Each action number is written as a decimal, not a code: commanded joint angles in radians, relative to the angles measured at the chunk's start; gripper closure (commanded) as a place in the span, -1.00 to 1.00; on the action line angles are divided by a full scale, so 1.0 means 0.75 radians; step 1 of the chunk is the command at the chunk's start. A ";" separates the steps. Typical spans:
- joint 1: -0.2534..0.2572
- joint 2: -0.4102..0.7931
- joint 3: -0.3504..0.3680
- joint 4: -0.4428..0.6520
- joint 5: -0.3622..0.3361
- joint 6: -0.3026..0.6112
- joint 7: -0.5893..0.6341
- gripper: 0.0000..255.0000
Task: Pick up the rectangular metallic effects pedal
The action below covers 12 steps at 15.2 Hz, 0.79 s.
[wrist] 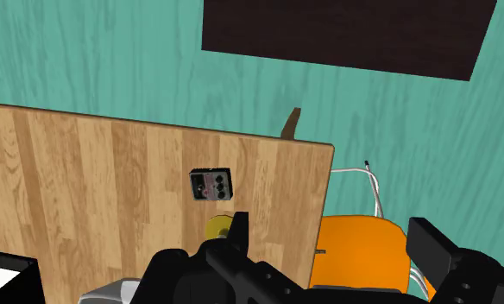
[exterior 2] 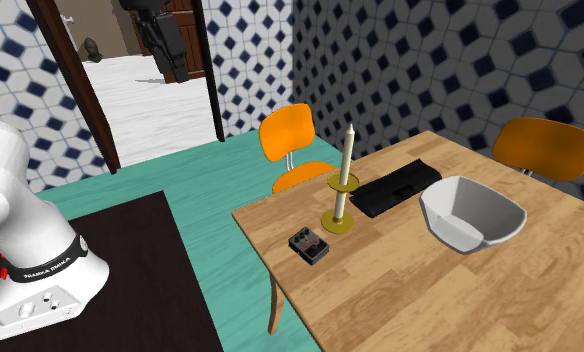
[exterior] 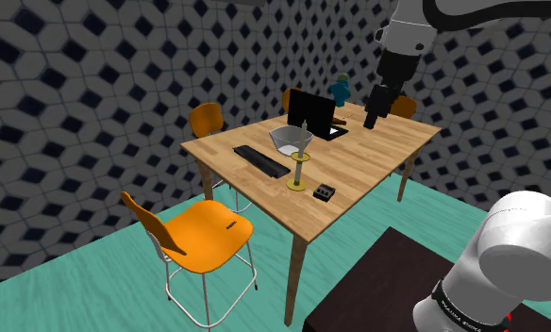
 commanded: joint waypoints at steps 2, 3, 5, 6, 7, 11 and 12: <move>-0.012 0.040 -0.007 -0.005 0.008 0.035 0.025 -1.00; -0.023 0.081 -0.015 -0.009 0.016 0.071 0.050 -1.00; -0.046 0.165 -0.031 -0.014 0.033 0.140 0.097 -1.00; -0.056 0.208 -0.039 -0.015 0.042 0.174 0.120 -1.00; -0.066 0.252 -0.048 -0.014 0.052 0.207 0.142 -1.00; -0.100 0.432 -0.086 -0.001 0.098 0.336 0.222 -1.00; -0.108 0.478 -0.096 0.005 0.111 0.366 0.240 -1.00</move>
